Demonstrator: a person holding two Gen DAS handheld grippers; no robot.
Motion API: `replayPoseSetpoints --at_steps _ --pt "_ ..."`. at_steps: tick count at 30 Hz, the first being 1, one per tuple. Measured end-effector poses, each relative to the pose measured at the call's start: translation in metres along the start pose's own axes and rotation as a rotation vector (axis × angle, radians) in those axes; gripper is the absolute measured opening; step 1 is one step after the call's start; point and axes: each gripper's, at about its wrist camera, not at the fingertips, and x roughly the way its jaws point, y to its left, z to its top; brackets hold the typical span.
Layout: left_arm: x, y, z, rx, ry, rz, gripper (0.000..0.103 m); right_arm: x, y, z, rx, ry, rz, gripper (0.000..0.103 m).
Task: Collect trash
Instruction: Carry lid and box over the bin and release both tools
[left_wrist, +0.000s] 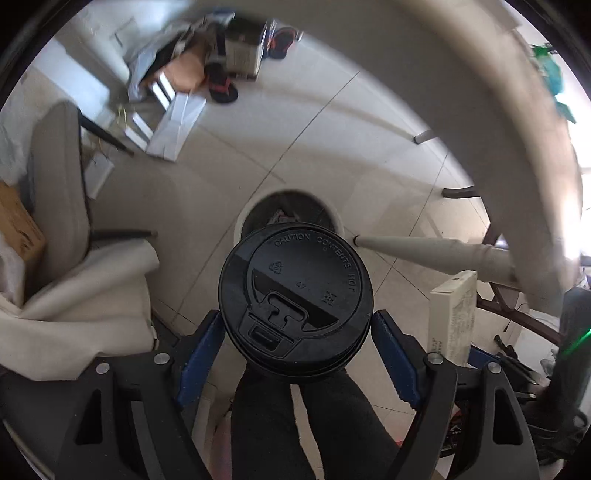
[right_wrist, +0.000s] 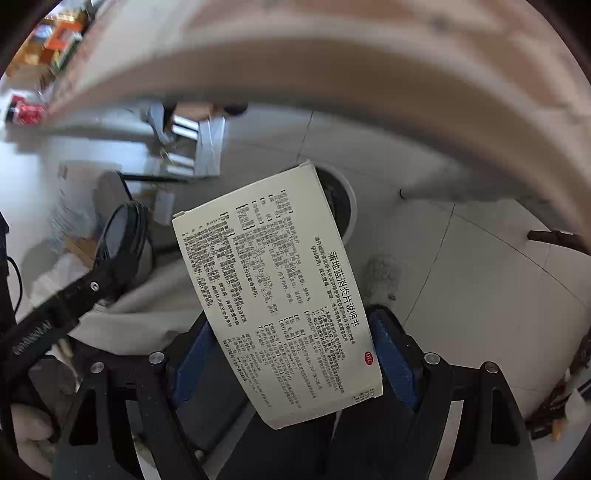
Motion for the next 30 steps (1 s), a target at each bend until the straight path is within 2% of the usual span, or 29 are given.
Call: replayPoseSetpoints --at_steps 8,13,16,19,24,26,27,30 --pt "0.141 0.031 0.035 -0.048 0.092 -0.039 0.08 0.17 -0.033 0.043 0.036 0.058 -0.105 0.083" --pt "0.195 0.037 0.049 -0.029 0.152 -0.032 0.08 0.249 -0.045 0.069 -0.016 0.104 -0.141 0.083" --pt "0.211 0.039 0.051 -0.027 0.172 -0.017 0.08 0.276 -0.05 0.084 -0.037 0.123 -0.141 0.083" --pt "0.22 0.043 0.052 -0.055 0.193 -0.034 0.082 0.292 -0.057 0.104 -0.049 0.148 -0.128 0.083" --pt "0.224 0.041 0.053 -0.055 0.192 -0.027 0.085 0.311 -0.056 0.113 -0.067 0.171 -0.118 0.083" --pt "0.225 0.04 0.054 -0.055 0.189 -0.014 0.092 0.315 -0.053 0.115 -0.067 0.186 -0.107 0.083" --pt "0.224 0.04 0.054 -0.052 0.182 0.0 0.101 0.315 -0.052 0.115 -0.069 0.193 -0.101 0.083" --pt "0.215 0.044 0.052 -0.05 0.157 0.043 0.102 0.315 -0.052 0.115 -0.079 0.206 -0.1 0.088"
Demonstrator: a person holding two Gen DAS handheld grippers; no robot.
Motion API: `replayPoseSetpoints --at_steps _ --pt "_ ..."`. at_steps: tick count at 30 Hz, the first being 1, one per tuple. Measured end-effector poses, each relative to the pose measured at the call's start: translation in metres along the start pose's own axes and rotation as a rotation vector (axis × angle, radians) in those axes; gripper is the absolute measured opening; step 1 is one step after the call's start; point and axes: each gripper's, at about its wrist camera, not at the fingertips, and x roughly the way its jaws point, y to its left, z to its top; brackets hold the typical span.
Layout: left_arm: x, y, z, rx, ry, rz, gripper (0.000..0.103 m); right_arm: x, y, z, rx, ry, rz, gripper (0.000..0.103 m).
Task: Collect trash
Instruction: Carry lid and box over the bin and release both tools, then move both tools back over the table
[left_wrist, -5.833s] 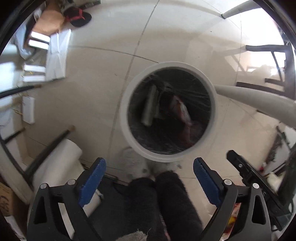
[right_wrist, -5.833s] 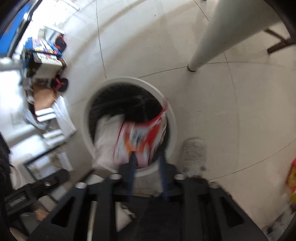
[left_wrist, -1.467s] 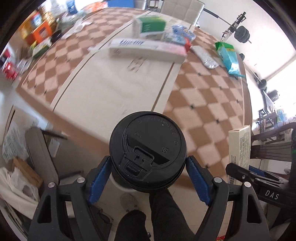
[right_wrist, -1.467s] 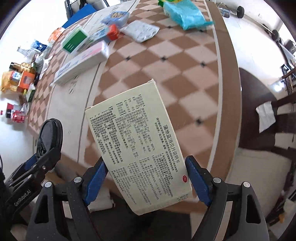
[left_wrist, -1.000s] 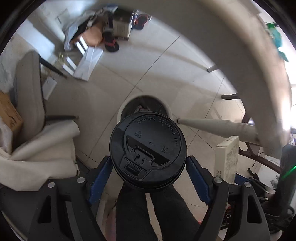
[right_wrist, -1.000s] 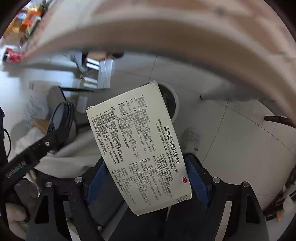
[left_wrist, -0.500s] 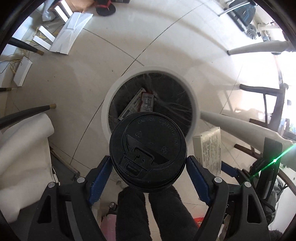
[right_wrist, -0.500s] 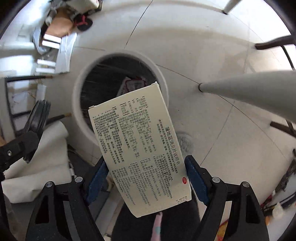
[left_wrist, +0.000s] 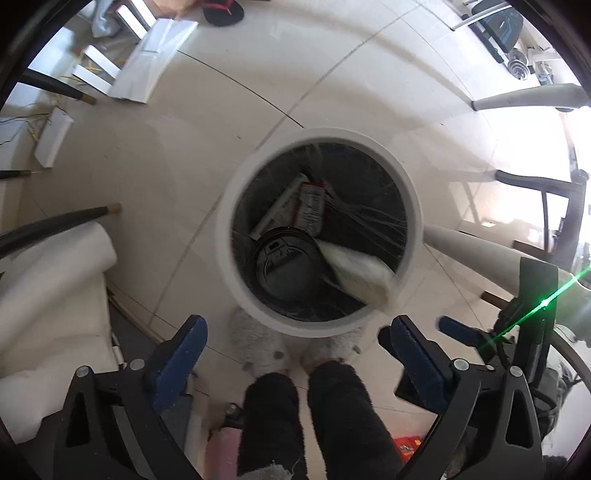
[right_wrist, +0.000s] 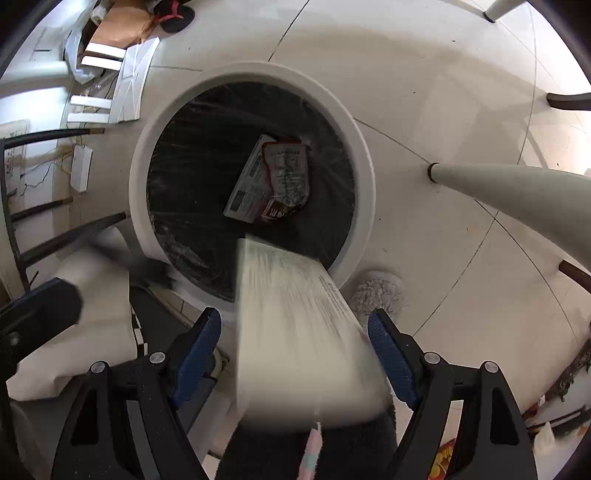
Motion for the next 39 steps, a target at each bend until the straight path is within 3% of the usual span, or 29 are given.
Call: replayPoseSetpoints --at_steps 2,10,13,28,39 --pt "-0.005 0.004 -0.004 -0.001 -0.022 0.035 0.102 -0.003 0.0 -0.003 -0.001 0.002 -0.005 0.103" --pt "-0.024 0.017 -0.028 -0.001 -0.081 0.206 0.102 -0.024 0.002 -0.02 0.007 -0.039 -0.055 0.103" --pt "-0.035 0.019 -0.037 -0.014 -0.099 0.228 0.102 -0.039 0.003 -0.029 0.014 -0.068 -0.078 0.103" --pt "-0.108 0.0 -0.103 0.016 -0.134 0.238 0.102 -0.143 0.005 -0.1 0.074 -0.18 -0.072 0.103" --pt "-0.213 -0.024 -0.161 0.059 -0.175 0.208 0.102 -0.267 0.018 -0.178 0.069 -0.243 -0.041 0.103"
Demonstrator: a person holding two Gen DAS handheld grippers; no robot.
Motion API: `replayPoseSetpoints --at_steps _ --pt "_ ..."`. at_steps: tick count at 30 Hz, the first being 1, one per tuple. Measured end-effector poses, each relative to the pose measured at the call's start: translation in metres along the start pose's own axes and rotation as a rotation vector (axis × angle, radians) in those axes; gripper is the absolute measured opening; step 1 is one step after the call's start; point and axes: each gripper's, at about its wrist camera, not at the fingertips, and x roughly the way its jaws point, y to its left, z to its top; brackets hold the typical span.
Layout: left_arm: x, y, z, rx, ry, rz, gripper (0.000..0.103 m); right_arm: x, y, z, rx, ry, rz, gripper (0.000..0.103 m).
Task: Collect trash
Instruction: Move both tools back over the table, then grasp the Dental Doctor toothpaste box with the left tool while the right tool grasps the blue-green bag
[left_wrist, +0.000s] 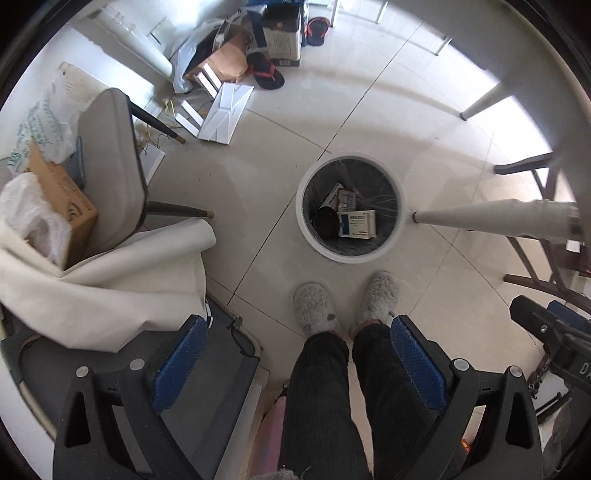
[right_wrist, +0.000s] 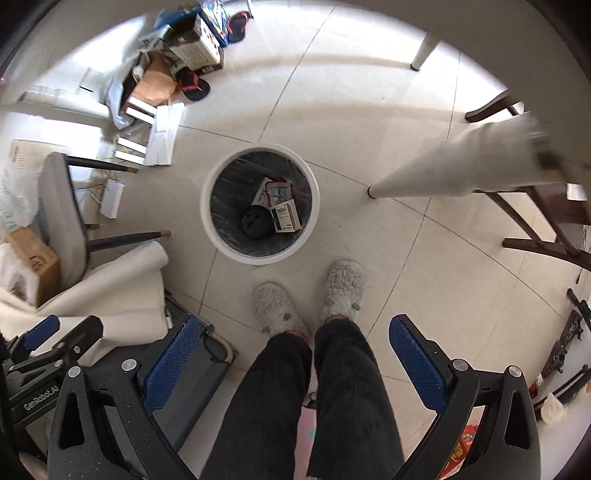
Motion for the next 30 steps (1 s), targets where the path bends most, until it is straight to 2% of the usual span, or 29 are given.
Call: replayPoseSetpoints --at_steps 4,8,11,15,19,22,25,30 --pt "-0.048 -0.002 -0.011 0.021 -0.034 -0.019 0.102 -0.06 0.005 -0.017 0.007 -0.029 0.022 0.103" --pt "-0.099 -0.008 -0.01 0.045 -0.096 -0.037 0.102 -0.12 0.008 -0.026 0.022 -0.069 0.056 0.103" --pt "-0.134 -0.014 0.006 0.052 -0.156 -0.038 0.102 -0.163 0.006 -0.022 0.04 -0.12 0.086 0.103" --pt "-0.178 -0.024 0.049 0.038 -0.231 -0.062 0.102 -0.213 -0.004 0.003 0.073 -0.191 0.104 0.103" --pt "-0.217 -0.044 0.106 -0.005 -0.303 -0.096 0.102 -0.263 -0.031 0.054 0.118 -0.271 0.092 0.103" --pt "-0.235 -0.065 0.157 -0.065 -0.302 -0.14 0.102 -0.291 -0.058 0.101 0.157 -0.307 0.084 0.103" --pt "-0.236 -0.082 0.215 -0.163 -0.25 -0.193 0.102 -0.308 -0.088 0.156 0.194 -0.324 0.068 0.103" --pt "-0.212 -0.113 0.304 -0.395 -0.138 -0.258 0.101 -0.315 -0.144 0.258 0.245 -0.317 0.024 0.103"
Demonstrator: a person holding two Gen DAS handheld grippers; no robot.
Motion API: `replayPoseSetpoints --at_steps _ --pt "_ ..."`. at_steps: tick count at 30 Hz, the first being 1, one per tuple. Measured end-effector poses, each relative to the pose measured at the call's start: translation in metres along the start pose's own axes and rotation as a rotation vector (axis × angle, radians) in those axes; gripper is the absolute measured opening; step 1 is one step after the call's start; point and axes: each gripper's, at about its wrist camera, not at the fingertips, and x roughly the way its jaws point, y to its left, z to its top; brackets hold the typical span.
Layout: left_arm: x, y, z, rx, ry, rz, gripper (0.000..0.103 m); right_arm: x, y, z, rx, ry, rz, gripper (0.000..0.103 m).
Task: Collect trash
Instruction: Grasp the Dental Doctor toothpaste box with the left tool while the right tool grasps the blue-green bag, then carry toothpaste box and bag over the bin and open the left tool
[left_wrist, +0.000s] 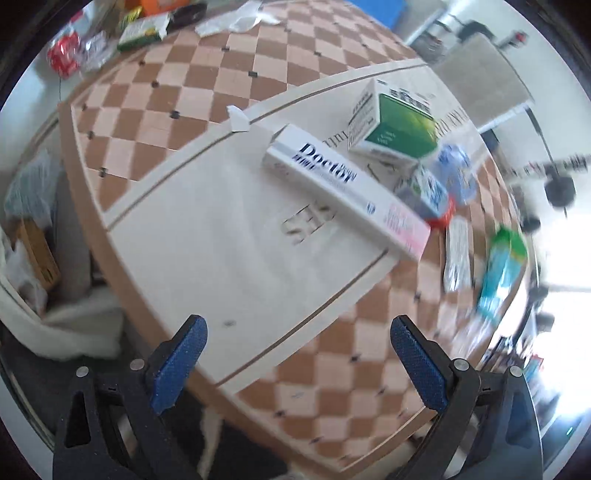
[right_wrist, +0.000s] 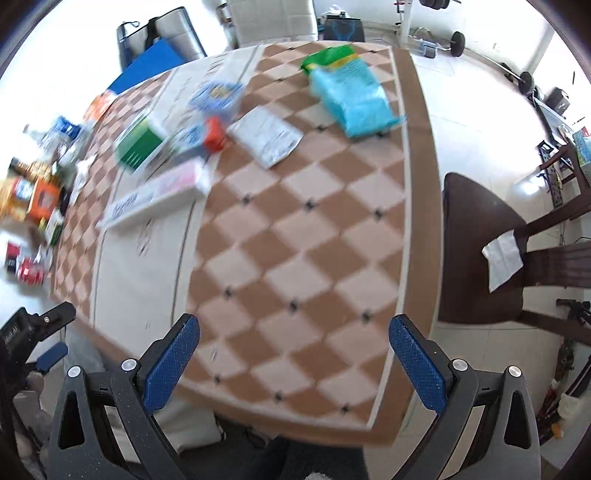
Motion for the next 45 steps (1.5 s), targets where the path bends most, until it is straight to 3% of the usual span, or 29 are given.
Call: replayPoseSetpoints --at_steps 4,8,12,14,15,16,18,25,26,29,30,32,34,35,45 --pt "0.052 -0.029 0.044 -0.196 0.08 -0.029 0.101 0.033 -0.027 0.075 0.044 -0.001 -0.035 0.103" --pt "0.09 -0.037 0.067 -0.391 0.147 -0.067 0.101 0.065 -0.047 0.145 0.073 -0.004 -0.073 0.103" --pt "0.111 -0.049 0.082 -0.44 0.147 -0.048 0.1 0.09 -0.051 0.189 0.059 -0.008 -0.097 0.103" --pt "0.114 -0.053 0.086 -0.431 0.131 -0.02 0.09 0.101 -0.053 0.205 0.053 -0.011 -0.098 0.103" --pt "0.115 -0.055 0.086 -0.409 0.128 0.0 0.073 0.105 -0.052 0.211 0.047 -0.009 -0.098 0.103" --pt "0.116 -0.058 0.087 -0.378 0.127 0.021 0.066 0.113 -0.052 0.221 0.035 -0.006 -0.101 0.103" --pt "0.113 -0.062 0.082 -0.286 0.113 0.047 0.064 0.126 -0.051 0.237 0.012 0.002 -0.101 0.103" --pt "0.107 -0.063 0.025 0.24 0.115 0.222 0.056 0.164 -0.05 0.265 -0.027 0.055 -0.073 0.103" --pt "0.108 -0.059 0.019 0.28 0.126 0.234 0.056 0.167 -0.05 0.267 -0.027 0.058 -0.075 0.103" --pt "0.116 -0.044 0.011 0.315 0.147 0.29 0.055 0.169 -0.051 0.267 -0.037 0.04 -0.076 0.099" --pt "0.116 -0.039 0.011 0.299 0.14 0.285 0.06 0.168 -0.05 0.266 -0.046 0.033 -0.078 0.098" --pt "0.113 -0.03 0.016 0.257 0.11 0.248 0.06 0.165 -0.047 0.26 -0.067 0.029 -0.079 0.089" --pt "0.11 -0.026 0.018 0.242 0.084 0.237 0.051 0.163 -0.042 0.251 -0.086 0.038 -0.073 0.086" --pt "0.107 -0.026 0.017 0.259 0.069 0.24 0.046 0.161 -0.041 0.246 -0.09 0.038 -0.066 0.085" --pt "0.064 -0.037 -0.03 0.427 -0.051 0.259 0.045 0.123 -0.033 0.175 -0.089 0.012 0.014 0.082"
